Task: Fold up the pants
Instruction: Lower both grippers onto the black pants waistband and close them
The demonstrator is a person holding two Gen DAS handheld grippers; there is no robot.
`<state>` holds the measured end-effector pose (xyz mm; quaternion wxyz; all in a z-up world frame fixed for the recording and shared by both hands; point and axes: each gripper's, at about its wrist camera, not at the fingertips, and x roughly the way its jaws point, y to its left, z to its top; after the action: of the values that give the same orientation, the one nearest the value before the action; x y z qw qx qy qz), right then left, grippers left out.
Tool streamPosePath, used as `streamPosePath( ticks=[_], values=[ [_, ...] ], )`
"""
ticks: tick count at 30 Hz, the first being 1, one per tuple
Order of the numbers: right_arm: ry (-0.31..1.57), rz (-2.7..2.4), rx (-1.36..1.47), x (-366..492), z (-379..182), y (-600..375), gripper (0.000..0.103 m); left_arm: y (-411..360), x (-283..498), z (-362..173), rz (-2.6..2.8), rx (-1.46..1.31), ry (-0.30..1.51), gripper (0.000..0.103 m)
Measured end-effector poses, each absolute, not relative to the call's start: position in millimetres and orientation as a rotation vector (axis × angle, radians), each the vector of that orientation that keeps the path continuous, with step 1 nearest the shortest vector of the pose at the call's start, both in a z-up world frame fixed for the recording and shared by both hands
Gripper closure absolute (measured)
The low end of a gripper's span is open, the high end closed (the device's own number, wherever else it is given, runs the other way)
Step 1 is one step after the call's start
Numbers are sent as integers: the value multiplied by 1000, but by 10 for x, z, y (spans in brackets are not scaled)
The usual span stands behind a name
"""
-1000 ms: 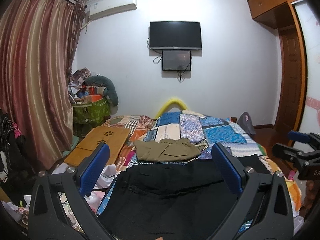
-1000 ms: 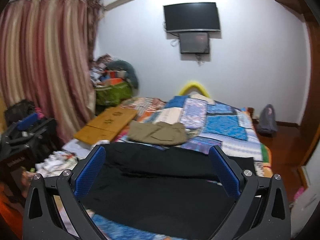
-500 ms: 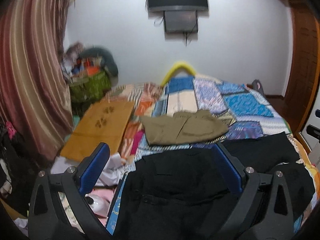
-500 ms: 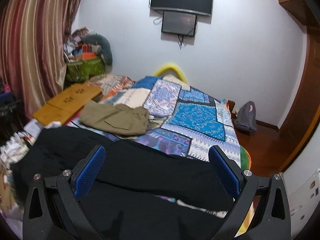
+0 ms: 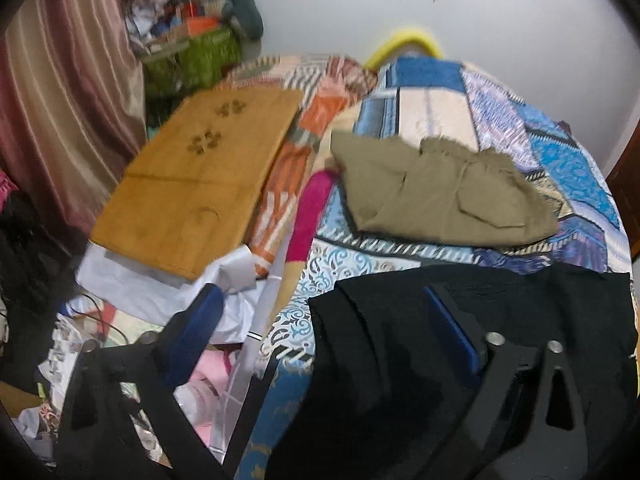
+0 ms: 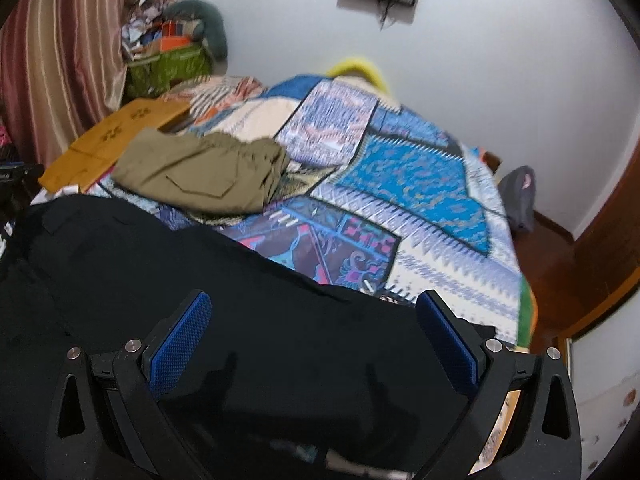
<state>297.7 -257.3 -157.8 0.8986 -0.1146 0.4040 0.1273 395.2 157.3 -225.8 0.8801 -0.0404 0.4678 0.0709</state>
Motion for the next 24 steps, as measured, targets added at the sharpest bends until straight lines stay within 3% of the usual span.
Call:
streamPosePath(
  ticks=[10, 13, 19, 21, 24],
  values=[
    [963, 357, -285, 3571, -2028, -2494, 2, 1712, 4460, -2893, 60, -134, 1228, 15],
    [1006, 403, -305, 3690, -2139, -2464, 7, 1772, 4535, -3063, 50, -208, 1307, 15],
    [1124, 470, -316, 3880, -2402, -2385, 37, 1796, 4575, -3191, -20, -241, 1332, 32],
    [1124, 488, -311, 3877, -2425, -2366, 37, 1799, 4548, -3159, -17, -222, 1325, 51],
    [1129, 500, -307, 3869, -2387, -2327, 52, 1792, 4489, -3011, -30, -202, 1290, 74]
  ],
)
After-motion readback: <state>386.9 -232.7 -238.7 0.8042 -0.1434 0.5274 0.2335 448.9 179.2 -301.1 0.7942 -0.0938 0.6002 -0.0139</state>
